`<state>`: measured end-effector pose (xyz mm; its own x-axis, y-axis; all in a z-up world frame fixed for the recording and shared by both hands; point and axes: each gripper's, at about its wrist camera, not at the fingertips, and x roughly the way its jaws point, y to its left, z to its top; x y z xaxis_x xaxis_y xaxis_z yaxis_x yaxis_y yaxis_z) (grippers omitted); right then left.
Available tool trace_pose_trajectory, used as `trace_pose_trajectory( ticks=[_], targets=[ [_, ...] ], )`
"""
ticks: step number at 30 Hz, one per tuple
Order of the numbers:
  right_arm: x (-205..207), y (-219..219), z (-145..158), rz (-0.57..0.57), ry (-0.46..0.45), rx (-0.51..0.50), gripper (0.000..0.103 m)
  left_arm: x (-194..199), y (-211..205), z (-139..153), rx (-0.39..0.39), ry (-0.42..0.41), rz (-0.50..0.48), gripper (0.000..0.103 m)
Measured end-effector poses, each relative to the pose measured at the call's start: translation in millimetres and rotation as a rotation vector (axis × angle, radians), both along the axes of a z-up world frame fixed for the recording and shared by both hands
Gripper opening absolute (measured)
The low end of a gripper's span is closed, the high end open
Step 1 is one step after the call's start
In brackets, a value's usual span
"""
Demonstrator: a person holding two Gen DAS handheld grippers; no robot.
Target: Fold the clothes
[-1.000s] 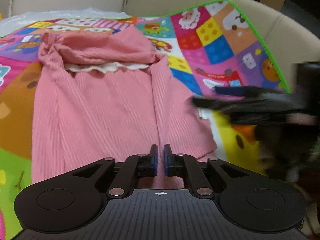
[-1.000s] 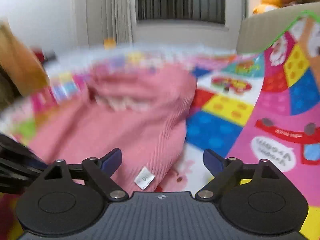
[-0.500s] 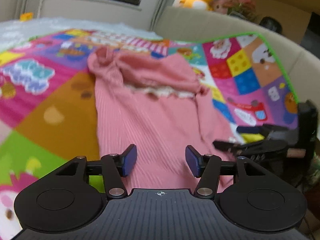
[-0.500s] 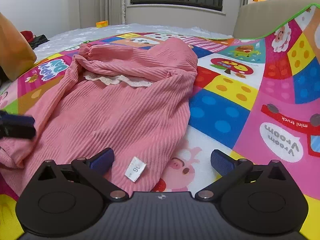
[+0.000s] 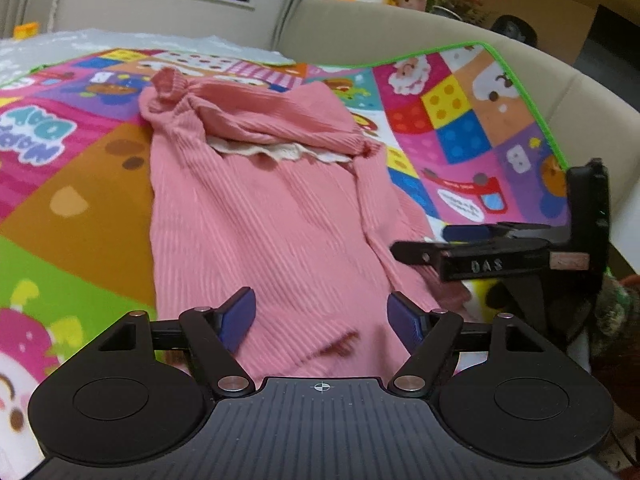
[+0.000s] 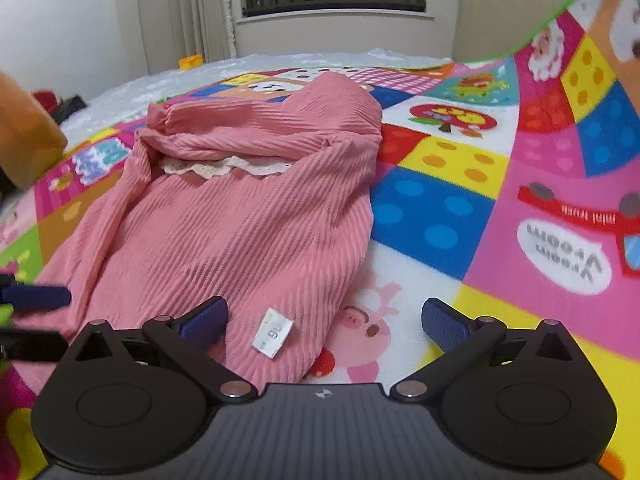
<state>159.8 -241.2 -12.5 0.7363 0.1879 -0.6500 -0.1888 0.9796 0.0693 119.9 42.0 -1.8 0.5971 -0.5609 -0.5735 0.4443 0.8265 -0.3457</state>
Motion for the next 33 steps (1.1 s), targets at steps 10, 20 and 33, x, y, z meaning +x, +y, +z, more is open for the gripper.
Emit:
trace_pose_trajectory(
  ticks=[10, 20, 33],
  targets=[
    [-19, -2, -7, 0.020, -0.065, -0.008, 0.103, 9, -6, 32, 0.028, -0.063, 0.039, 0.083],
    [-43, 4, 15, 0.072, -0.180, -0.033, 0.103, 29, -17, 11, 0.152, -0.018, 0.088, 0.082],
    [-44, 16, 3, 0.154, -0.111, -0.105, 0.103, 30, -18, 8, 0.148, -0.012, 0.078, 0.085]
  ],
)
